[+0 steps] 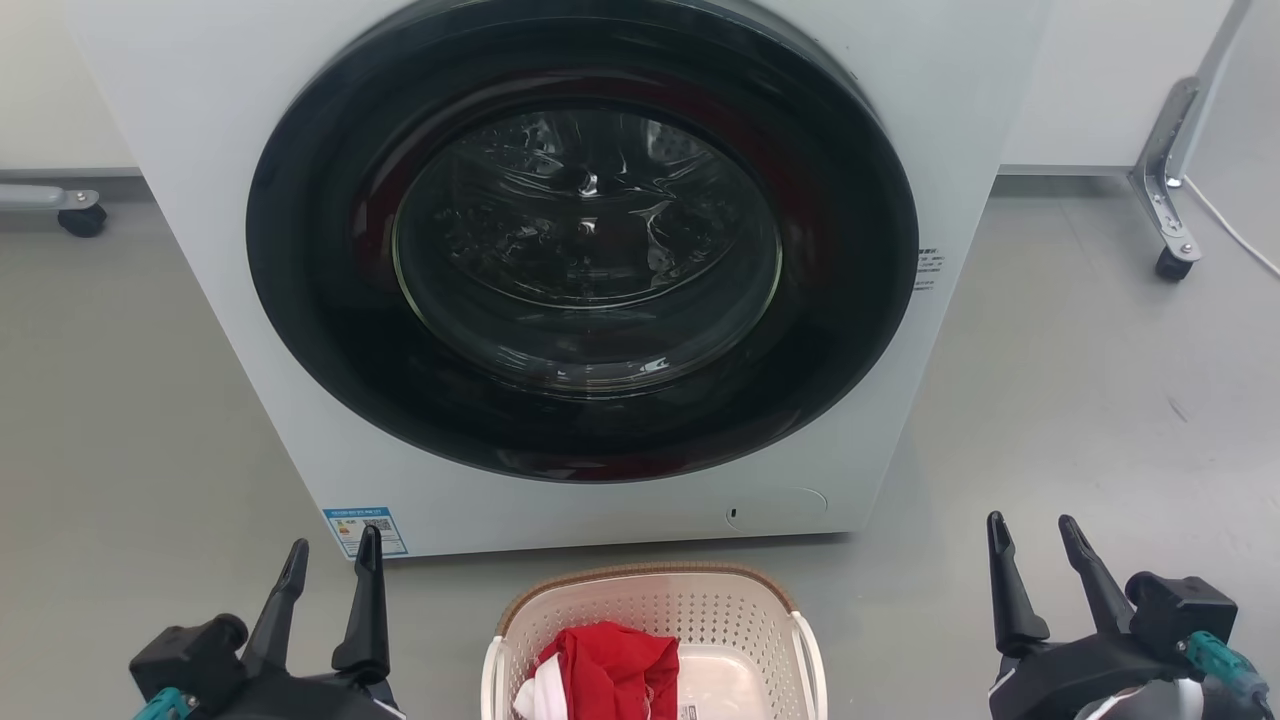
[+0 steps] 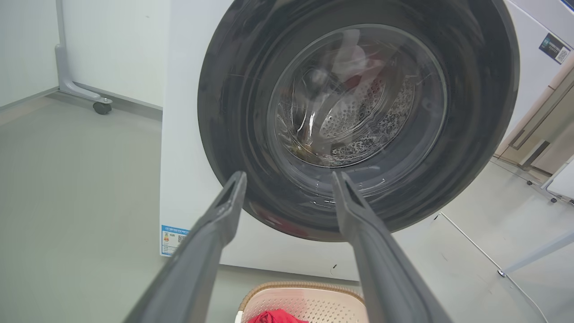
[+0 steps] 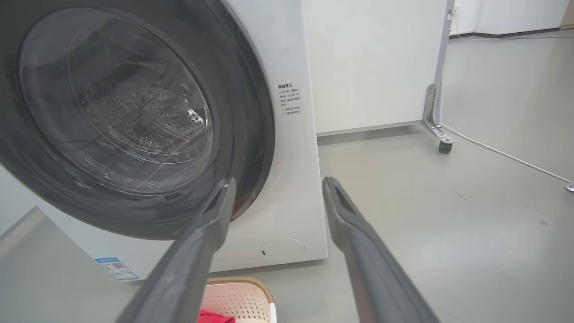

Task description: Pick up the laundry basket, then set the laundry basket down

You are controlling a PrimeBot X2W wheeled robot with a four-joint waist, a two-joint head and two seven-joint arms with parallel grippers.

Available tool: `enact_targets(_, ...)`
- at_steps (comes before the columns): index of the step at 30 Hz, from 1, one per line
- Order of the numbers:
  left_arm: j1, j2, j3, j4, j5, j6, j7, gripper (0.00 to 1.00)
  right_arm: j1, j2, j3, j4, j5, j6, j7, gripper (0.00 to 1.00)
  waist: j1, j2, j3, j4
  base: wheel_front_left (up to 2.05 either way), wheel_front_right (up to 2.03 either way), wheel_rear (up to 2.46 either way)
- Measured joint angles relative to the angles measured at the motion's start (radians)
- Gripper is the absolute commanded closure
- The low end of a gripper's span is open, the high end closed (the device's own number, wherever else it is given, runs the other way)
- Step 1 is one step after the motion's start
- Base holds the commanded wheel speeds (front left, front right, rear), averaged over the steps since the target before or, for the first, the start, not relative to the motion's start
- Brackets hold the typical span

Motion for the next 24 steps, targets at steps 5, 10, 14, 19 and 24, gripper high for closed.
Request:
enact_targets(5,0.003,0.004,-0.011,-0.006,0.048,0.014,-0.014,0.0,0.012,0.0,0.003,-0.004,-0.053,-0.011,-0.015,0.0,0.0,0.0,0.0,0.001,0.0,0.0,0.0)
enact_targets(10,0.018,0.013,-0.024,-0.01,0.099,0.024,-0.033,0.0,0.012,0.0,0.018,-0.011,-0.121,-0.025,-0.035,0.0,0.0,0.0,-0.001,0.002,0.0,0.0,0.0)
enact_targets(14,0.018,0.016,-0.032,-0.014,0.126,0.033,-0.047,0.0,0.014,0.0,0.031,-0.017,-0.175,-0.035,-0.049,0.0,0.0,0.0,-0.001,0.003,0.0,0.0,0.0)
enact_targets(19,0.019,0.021,-0.044,-0.018,0.177,0.045,-0.063,0.0,0.022,0.0,0.04,-0.031,-0.243,-0.044,-0.067,0.0,0.0,0.0,-0.002,0.006,0.0,0.0,0.0)
enact_targets(24,0.037,0.022,-0.048,-0.015,0.188,0.049,-0.065,0.0,0.033,0.004,0.032,-0.033,-0.253,-0.052,-0.071,0.0,0.0,0.0,-0.002,0.008,0.0,0.0,0.0)
